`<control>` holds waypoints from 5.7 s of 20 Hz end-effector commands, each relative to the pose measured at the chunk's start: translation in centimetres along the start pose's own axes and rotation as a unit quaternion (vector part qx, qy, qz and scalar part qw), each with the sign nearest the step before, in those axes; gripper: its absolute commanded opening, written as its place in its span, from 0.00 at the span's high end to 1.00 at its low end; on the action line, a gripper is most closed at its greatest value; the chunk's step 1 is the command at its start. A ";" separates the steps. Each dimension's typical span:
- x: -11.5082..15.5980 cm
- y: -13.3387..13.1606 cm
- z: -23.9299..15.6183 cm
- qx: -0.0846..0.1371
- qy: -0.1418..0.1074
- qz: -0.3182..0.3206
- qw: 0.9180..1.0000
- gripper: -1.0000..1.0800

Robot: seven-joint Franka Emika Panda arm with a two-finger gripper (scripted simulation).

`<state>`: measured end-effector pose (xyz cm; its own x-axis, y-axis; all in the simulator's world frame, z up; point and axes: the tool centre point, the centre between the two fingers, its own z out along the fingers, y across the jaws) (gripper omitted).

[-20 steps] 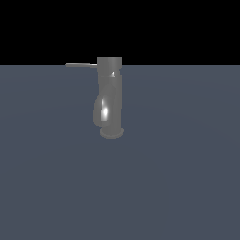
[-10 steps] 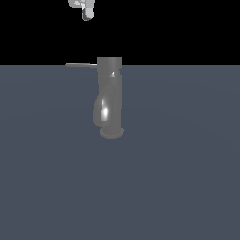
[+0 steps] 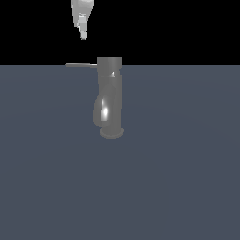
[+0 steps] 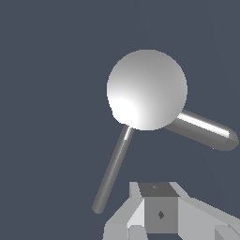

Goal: Turn on the faucet by rotating a designated handle.

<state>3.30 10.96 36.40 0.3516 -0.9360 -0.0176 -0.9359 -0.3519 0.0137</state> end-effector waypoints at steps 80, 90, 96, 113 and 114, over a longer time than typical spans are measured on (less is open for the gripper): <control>-3.5 5.4 8.1 0.009 0.007 0.184 0.983 1.00; -1.9 8.8 8.2 0.009 0.007 0.183 0.983 1.00; -0.8 11.0 8.1 0.008 0.007 0.183 0.983 1.00; 7.7 13.5 8.0 0.009 0.007 0.182 0.983 1.00; 8.3 13.7 8.0 0.008 0.007 0.183 0.983 1.00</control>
<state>-6.79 1.15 28.40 0.0252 -0.9997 -0.0013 -0.9997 -0.0252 -0.0005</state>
